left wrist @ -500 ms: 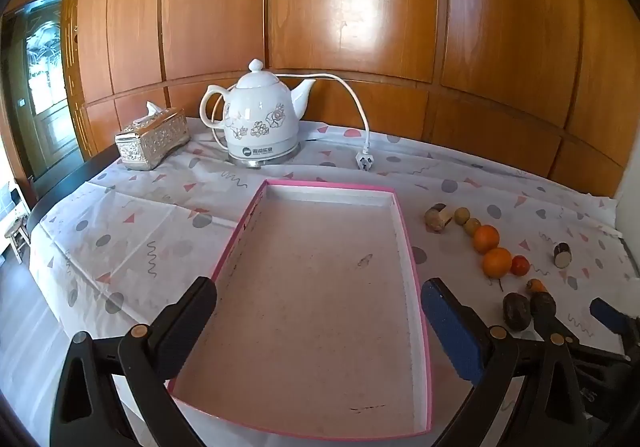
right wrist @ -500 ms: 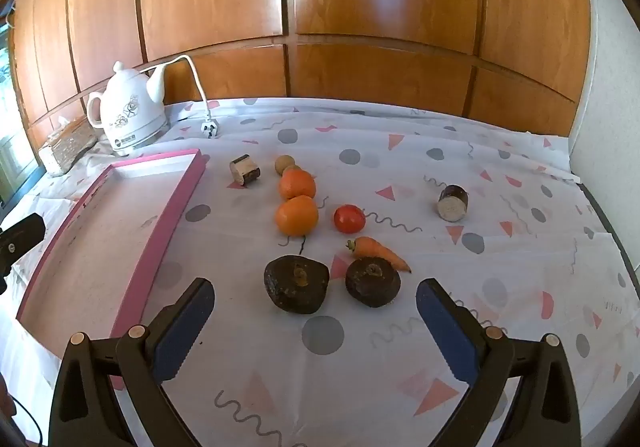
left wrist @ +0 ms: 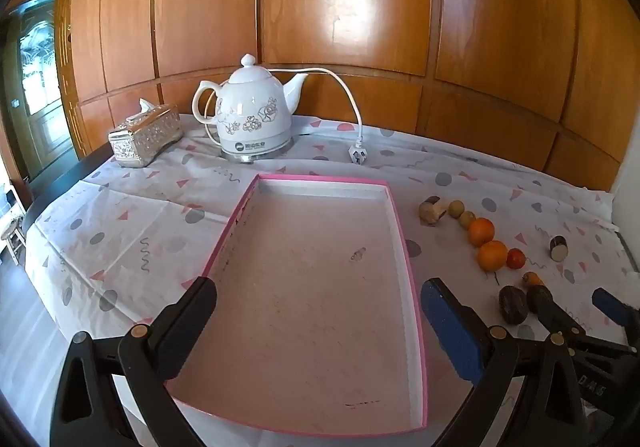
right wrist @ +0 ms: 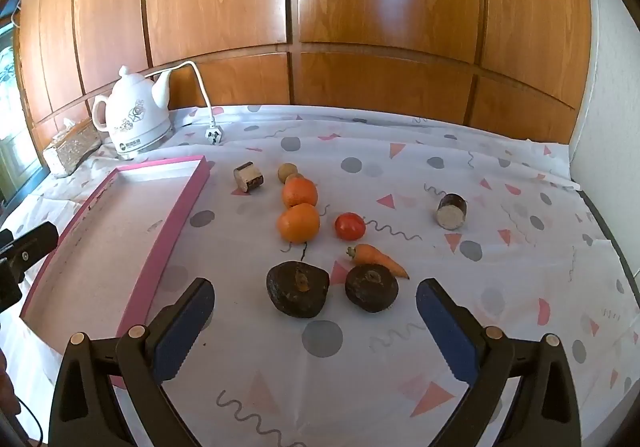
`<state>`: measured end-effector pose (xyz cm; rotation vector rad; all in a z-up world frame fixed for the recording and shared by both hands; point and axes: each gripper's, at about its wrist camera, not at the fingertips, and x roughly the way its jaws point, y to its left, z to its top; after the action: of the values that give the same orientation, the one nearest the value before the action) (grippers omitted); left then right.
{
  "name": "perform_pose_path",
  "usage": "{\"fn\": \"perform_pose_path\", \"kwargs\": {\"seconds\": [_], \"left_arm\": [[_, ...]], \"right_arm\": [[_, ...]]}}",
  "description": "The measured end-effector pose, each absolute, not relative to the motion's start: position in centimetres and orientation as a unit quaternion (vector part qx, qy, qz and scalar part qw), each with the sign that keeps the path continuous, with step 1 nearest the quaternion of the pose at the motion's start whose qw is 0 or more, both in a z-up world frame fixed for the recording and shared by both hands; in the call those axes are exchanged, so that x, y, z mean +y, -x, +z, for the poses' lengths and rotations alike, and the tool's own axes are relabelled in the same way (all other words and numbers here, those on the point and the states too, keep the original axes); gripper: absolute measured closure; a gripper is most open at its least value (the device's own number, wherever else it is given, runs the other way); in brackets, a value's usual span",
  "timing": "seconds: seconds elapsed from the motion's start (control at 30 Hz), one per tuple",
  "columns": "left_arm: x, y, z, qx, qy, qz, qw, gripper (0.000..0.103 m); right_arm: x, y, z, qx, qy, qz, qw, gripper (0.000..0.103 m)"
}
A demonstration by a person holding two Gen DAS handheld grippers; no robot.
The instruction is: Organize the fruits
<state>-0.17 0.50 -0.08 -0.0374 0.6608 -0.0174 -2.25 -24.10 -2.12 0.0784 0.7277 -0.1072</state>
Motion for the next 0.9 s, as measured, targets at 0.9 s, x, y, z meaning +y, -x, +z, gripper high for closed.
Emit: {"fn": "perform_pose_path", "kwargs": {"seconds": [0.9], "left_arm": [[-1.3, 0.4, -0.8, 0.334, 0.016, -0.036, 0.942, 0.000]], "right_arm": [[-23.6, 2.7, -2.2, 0.347, -0.009, -0.051, 0.937, 0.000]]}}
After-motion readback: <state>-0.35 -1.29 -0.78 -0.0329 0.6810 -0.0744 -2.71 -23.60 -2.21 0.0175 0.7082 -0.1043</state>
